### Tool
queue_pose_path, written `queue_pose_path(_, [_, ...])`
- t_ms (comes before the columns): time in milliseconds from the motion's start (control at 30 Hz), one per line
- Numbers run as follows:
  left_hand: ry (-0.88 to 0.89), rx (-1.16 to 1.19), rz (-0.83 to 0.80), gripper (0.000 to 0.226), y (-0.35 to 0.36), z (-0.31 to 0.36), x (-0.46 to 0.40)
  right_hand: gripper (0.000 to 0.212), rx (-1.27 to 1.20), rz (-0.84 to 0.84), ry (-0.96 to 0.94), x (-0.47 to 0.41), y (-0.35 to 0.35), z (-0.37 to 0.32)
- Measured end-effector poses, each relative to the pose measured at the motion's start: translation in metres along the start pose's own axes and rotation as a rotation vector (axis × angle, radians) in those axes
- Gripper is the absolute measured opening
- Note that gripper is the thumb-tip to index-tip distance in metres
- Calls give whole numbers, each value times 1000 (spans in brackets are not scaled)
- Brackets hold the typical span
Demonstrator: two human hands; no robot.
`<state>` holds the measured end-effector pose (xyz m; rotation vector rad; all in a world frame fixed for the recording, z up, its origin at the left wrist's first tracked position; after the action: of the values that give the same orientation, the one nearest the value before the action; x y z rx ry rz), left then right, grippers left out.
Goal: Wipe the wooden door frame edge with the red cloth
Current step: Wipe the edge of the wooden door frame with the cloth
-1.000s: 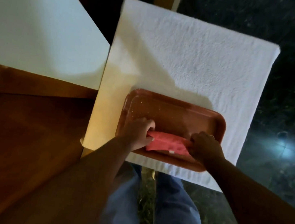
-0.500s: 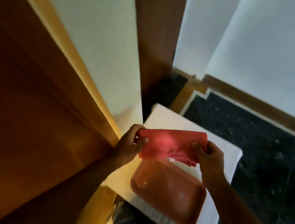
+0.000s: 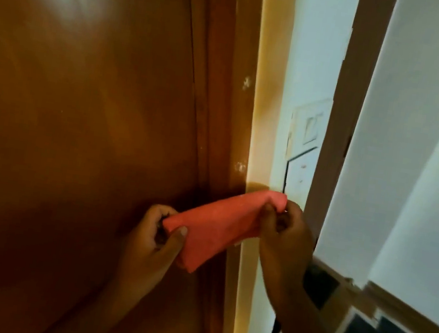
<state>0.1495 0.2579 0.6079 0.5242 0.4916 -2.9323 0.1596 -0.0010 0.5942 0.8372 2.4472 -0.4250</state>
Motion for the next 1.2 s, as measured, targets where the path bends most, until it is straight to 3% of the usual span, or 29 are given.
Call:
queue_pose_path(67, [11,-37,19,35,-16,2,-9,27,-91,45,9,5,27,-15])
queue_pose_path(200, [72,-170,-15,23,-20,21,-19,71,-148,-25,-116,28,76,-37])
queue_pose_path(300, [371,-491,76,39,-29,80,-27,77,12,-92,-223,43,99,-48])
queue_pose_path(400, [707,-925,332,54,-38,153,-39,84,93,-93,-324,42,105,-67])
queue_pose_path(500, [656,-1181,565,68,-62,201,-75,88,144,-68,-440,3,100,-105])
queue_pose_path(667, [568,-1364,675,73,-81,222,-103,88,188,-40,-640,-56,96,-164])
queue_pose_path(800, [569,-1423,738,75,-76,218,-108,83,337,-106,-711,-44,101,-126])
queue_pose_path(900, [575,-1454,764,76,-75,218,-111,67,524,-191,-723,-12,103,-75])
queue_pose_path(967, [591,-1464,774,76,-73,216,-112,64,520,-237,-683,-5,104,-65])
queue_pose_path(1133, [608,-1485,800,76,-73,216,-114,87,247,-124,-790,-74,89,-172])
queue_pose_path(1200, [600,-1490,805,76,-71,213,-112,90,251,-64,-855,-118,83,-229])
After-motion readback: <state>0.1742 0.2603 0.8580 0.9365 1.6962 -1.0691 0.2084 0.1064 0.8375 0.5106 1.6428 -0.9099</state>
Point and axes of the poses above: each hand's wrist, its own x-axis away from the middle knuckle, its own y-axis out of the palm, z = x × y, the point moved 9 cm from there along -x, towards the middle knuckle, and after that the axes turned 8 degrees about -y, right-handed, at the moved point
